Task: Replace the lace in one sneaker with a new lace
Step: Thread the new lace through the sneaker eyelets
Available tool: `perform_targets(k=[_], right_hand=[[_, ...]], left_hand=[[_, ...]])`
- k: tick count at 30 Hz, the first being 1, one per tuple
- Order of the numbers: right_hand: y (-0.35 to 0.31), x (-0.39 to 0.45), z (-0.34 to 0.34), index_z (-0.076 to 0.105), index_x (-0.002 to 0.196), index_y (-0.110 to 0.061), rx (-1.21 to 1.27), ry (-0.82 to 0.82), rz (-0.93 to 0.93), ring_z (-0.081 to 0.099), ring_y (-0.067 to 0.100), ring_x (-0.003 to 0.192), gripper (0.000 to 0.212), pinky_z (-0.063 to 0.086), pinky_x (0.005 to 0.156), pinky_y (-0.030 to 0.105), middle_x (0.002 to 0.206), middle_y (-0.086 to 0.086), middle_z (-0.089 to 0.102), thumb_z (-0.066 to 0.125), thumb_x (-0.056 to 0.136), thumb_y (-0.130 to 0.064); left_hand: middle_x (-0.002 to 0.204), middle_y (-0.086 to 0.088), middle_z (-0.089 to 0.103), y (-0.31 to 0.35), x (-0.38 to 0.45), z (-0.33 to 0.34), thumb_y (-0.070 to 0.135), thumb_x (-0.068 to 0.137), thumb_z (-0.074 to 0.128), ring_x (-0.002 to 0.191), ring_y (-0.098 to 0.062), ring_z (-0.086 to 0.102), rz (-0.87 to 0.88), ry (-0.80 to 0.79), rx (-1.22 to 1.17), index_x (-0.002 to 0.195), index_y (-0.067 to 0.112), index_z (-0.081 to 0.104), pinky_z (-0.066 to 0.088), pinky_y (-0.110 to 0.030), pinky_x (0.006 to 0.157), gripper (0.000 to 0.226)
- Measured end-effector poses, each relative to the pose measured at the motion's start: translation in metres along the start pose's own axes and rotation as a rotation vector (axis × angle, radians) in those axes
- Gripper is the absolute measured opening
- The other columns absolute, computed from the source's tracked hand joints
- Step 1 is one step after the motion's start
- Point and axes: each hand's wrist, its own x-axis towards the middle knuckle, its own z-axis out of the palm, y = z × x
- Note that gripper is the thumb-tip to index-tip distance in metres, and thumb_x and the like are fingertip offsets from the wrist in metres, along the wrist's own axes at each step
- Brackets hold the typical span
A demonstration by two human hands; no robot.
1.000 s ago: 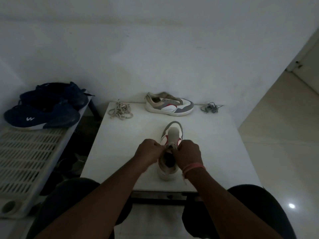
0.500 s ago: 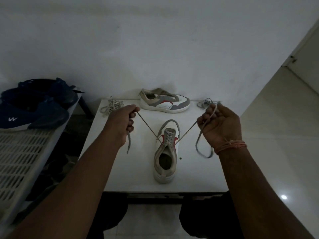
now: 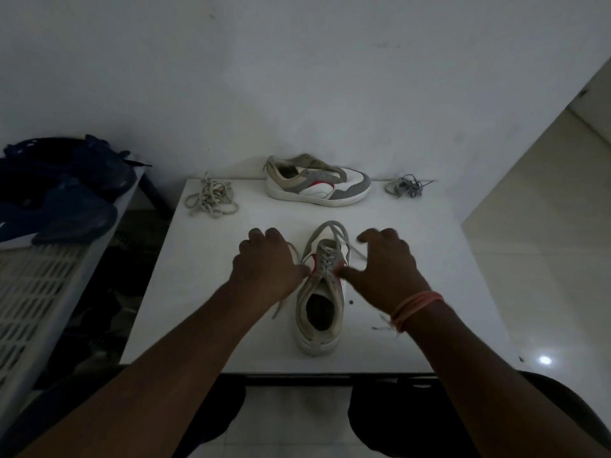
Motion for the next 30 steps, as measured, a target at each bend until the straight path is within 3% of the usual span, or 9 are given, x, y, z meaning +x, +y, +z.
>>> perform_targets(k=[3, 6, 9, 13, 18, 21, 24, 28, 30], right_hand=[[-0.009, -0.016, 0.016, 0.055, 0.118, -0.015, 0.106, -0.104, -0.066, 0.054, 0.021, 0.102, 0.053, 0.044, 0.075, 0.023, 0.113, 0.005, 0.054, 0.078, 0.081, -0.045], [-0.014, -0.013, 0.032, 0.055, 0.116, -0.011, 0.095, -0.13, -0.05, 0.061, 0.027, 0.103, 0.033, 0.044, 0.078, 0.027, 0.112, 0.01, 0.06, 0.066, 0.09, -0.028], [-0.011, -0.01, 0.041, 0.056, 0.111, -0.012, 0.074, -0.053, -0.034, 0.063, 0.027, 0.099, 0.022, 0.045, 0.078, 0.03, 0.109, 0.01, 0.064, 0.056, 0.093, -0.024], [-0.003, -0.011, 0.053, 0.056, 0.113, -0.015, 0.044, 0.029, -0.057, 0.064, 0.024, 0.095, 0.025, 0.041, 0.073, 0.027, 0.107, 0.005, 0.064, 0.055, 0.094, -0.031], [0.005, -0.003, 0.054, 0.064, 0.112, -0.015, 0.098, 0.024, -0.095, 0.066, 0.026, 0.094, 0.022, 0.05, 0.08, 0.032, 0.104, 0.006, 0.071, 0.055, 0.094, -0.024], [0.018, 0.003, 0.046, 0.07, 0.104, -0.015, 0.25, -0.002, -0.115, 0.066, 0.023, 0.085, 0.016, 0.053, 0.077, 0.033, 0.095, 0.004, 0.072, 0.06, 0.091, -0.017], [0.033, 0.008, 0.041, 0.073, 0.104, -0.013, 0.395, -0.058, -0.082, 0.069, 0.02, 0.091, 0.016, 0.058, 0.082, 0.044, 0.096, 0.002, 0.074, 0.066, 0.09, -0.018], [0.039, 0.013, 0.033, 0.068, 0.108, -0.003, 0.893, -0.24, 0.221, 0.072, 0.036, 0.093, 0.022, 0.059, 0.082, 0.057, 0.095, 0.017, 0.076, 0.067, 0.088, 0.006], [0.038, 0.014, 0.035, 0.066, 0.107, -0.004, 0.941, -0.237, 0.245, 0.073, 0.035, 0.092, 0.022, 0.06, 0.081, 0.056, 0.095, 0.017, 0.076, 0.07, 0.087, 0.003]], left_hand=[[0.124, -0.01, 0.055, 0.005, -0.003, 0.014, 0.044, 0.08, 0.078, 0.109, -0.027, 0.06, 0.196, -0.062, -0.153, 0.128, 0.017, 0.051, 0.053, -0.038, 0.09, 0.061], [0.122, -0.006, 0.06, 0.01, -0.004, 0.029, 0.033, 0.089, 0.066, 0.106, -0.026, 0.063, 0.302, -0.12, -0.115, 0.125, 0.023, 0.053, 0.053, -0.037, 0.089, 0.039], [0.12, -0.008, 0.061, 0.013, -0.005, 0.043, 0.032, 0.092, 0.062, 0.106, -0.03, 0.064, 0.314, -0.084, -0.115, 0.124, 0.022, 0.051, 0.05, -0.037, 0.087, 0.036], [0.119, -0.005, 0.065, 0.011, 0.003, 0.052, 0.037, 0.091, 0.063, 0.105, -0.026, 0.066, 0.29, 0.021, -0.114, 0.124, 0.022, 0.056, 0.05, -0.035, 0.086, 0.037], [0.117, -0.006, 0.065, 0.012, 0.007, 0.054, 0.028, 0.089, 0.063, 0.104, -0.027, 0.065, 0.288, -0.019, -0.178, 0.123, 0.021, 0.058, 0.053, -0.04, 0.088, 0.035], [0.116, -0.003, 0.062, 0.002, 0.016, 0.048, 0.016, 0.084, 0.065, 0.107, -0.023, 0.063, 0.296, -0.105, -0.296, 0.12, 0.026, 0.06, 0.054, -0.04, 0.09, 0.037], [0.119, 0.006, 0.063, -0.01, 0.022, 0.045, 0.01, 0.086, 0.067, 0.11, -0.01, 0.06, 0.348, -0.173, -0.387, 0.12, 0.033, 0.062, 0.053, -0.033, 0.09, 0.041], [0.123, 0.013, 0.059, -0.018, 0.02, 0.038, 0.001, 0.089, 0.06, 0.112, -0.004, 0.059, 0.413, -0.262, -0.513, 0.12, 0.039, 0.059, 0.054, -0.032, 0.085, 0.049], [0.124, 0.012, 0.057, -0.015, 0.015, 0.038, 0.001, 0.088, 0.058, 0.118, -0.007, 0.056, 0.445, -0.223, -0.47, 0.12, 0.038, 0.058, 0.051, -0.033, 0.092, 0.048]])
